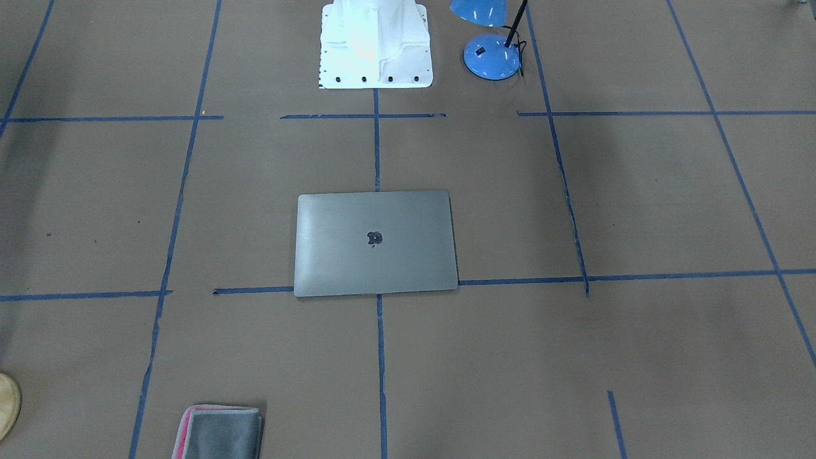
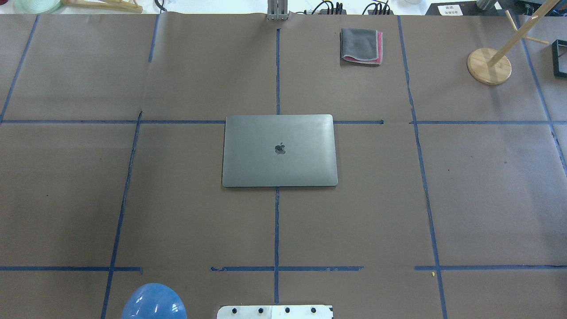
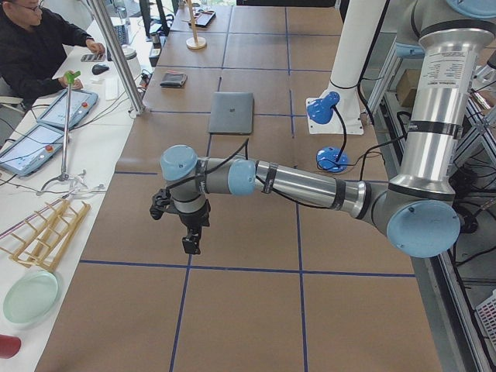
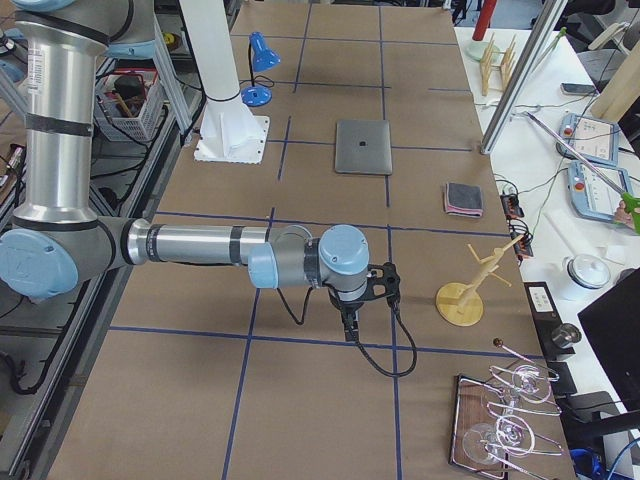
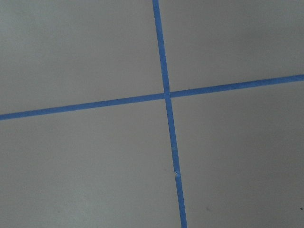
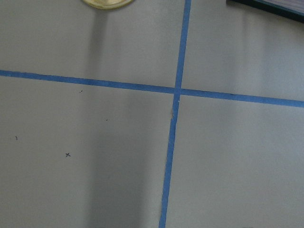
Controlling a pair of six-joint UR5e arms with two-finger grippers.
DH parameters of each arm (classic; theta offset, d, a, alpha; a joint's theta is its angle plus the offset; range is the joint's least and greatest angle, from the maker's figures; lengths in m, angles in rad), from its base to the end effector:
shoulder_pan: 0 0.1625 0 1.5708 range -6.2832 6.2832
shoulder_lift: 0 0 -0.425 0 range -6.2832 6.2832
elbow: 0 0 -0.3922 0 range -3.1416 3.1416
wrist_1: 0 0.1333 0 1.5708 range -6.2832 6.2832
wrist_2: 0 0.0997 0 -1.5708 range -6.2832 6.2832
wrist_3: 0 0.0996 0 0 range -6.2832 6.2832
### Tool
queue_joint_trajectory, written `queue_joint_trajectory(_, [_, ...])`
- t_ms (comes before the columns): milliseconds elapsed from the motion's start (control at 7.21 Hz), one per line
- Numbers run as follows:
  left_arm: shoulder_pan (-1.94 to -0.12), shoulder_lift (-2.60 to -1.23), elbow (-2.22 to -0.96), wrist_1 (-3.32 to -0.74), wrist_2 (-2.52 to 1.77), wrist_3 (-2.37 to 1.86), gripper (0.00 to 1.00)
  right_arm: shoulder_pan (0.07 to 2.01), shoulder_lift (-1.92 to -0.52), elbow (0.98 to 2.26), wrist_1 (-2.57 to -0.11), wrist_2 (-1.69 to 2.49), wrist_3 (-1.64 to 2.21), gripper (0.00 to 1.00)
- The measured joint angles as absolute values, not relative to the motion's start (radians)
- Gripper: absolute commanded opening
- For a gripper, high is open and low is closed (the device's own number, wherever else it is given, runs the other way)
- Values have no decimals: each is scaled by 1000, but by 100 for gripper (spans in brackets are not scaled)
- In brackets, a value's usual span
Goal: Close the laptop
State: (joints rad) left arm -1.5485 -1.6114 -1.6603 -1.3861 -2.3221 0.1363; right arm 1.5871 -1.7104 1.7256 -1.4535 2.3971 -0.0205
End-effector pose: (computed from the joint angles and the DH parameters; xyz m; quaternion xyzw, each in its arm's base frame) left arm -0.0541 -0.5030 0.6144 -0.0045 0.3676 0.0637 0.9278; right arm 0.0672 -0.4397 0.6311 0.0680 -0.3994 -0.0285 0.9138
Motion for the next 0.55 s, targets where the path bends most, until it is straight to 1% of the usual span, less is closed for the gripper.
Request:
queue_joint_trajectory(139, [-1552, -1595, -1659, -1388, -2339, 139, 100, 1591, -1717, 1730, -1471, 2403, -17, 100])
queue_joint_trajectory(554, [-1557, -1576, -1640, -1392, -2369, 139, 100, 1609, -1705, 1737, -1622, 2467, -14, 100])
